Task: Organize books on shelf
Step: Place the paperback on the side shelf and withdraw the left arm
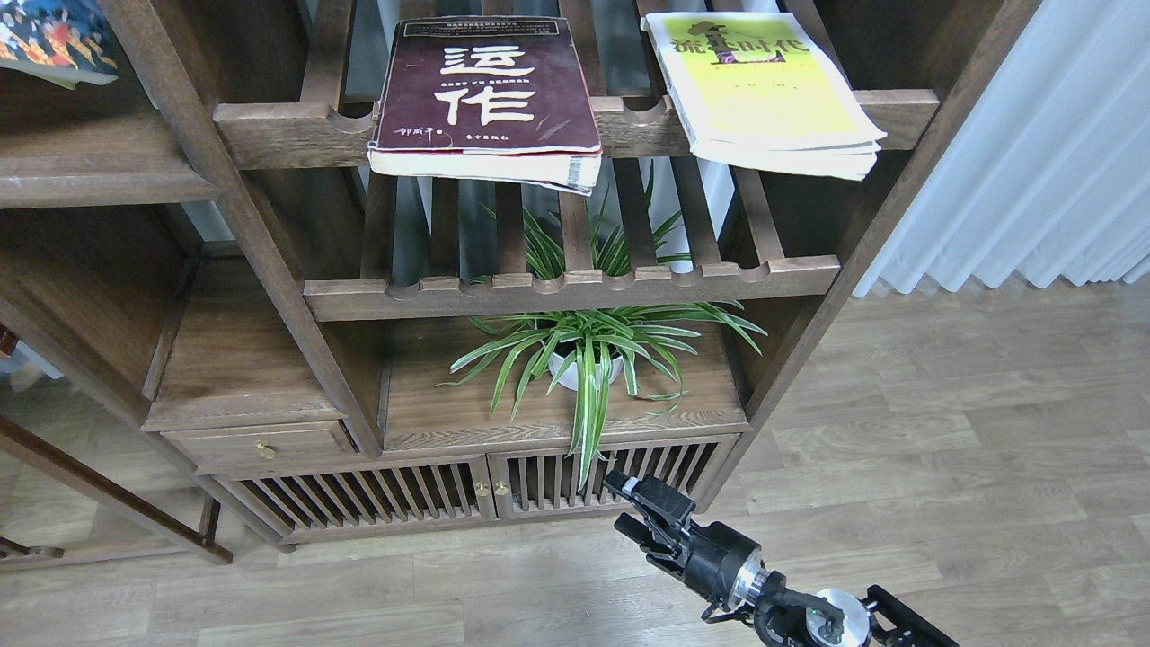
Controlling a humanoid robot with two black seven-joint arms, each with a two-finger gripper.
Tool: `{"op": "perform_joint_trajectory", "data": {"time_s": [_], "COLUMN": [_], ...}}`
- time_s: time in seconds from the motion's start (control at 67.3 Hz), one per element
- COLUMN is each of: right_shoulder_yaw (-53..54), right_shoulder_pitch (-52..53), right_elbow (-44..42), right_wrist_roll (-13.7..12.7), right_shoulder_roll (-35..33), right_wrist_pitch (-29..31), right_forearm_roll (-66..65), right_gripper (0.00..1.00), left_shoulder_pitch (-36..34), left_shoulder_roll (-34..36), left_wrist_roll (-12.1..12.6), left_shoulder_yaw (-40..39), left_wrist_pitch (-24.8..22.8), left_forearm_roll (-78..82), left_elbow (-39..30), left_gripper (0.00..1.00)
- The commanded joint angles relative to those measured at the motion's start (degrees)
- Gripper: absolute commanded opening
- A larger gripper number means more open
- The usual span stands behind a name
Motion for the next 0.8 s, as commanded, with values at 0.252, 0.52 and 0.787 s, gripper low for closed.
{"op": "perform_joint_trajectory", "data": {"time_s": [0.252, 0.52, 0.787], "right_shoulder_yaw": [-0.18, -0.18, 0.26], "right_shoulder_pitch": [0.01, 0.01, 0.01], "right_elbow": [0.00, 0.00, -1.05], "right_wrist_roll": [0.00, 0.00, 0.00], "right_shoulder_roll": [0.00, 0.00, 0.00], "right_wrist_pitch": [0.00, 0.00, 0.00], "right_forearm_roll": [0.00, 0.00, 0.00], "right_gripper": [1.00, 1.00, 1.00], "left_shoulder_pitch": [-1.41, -1.41, -1.23], "left_shoulder_roll": [0.35, 0.70, 3.15], "left_wrist_roll": [0.01, 0.01, 0.01], "left_shoulder_yaw": [-0.16, 0.81, 1.07], "left_wrist_pitch": [-0.01, -0.01, -0.01], "left_forearm_roll": [3.26, 3.44, 3.44], "left_elbow": [-1.86, -6.25, -10.20], "left_gripper": [1.00, 1.00, 1.00]}}
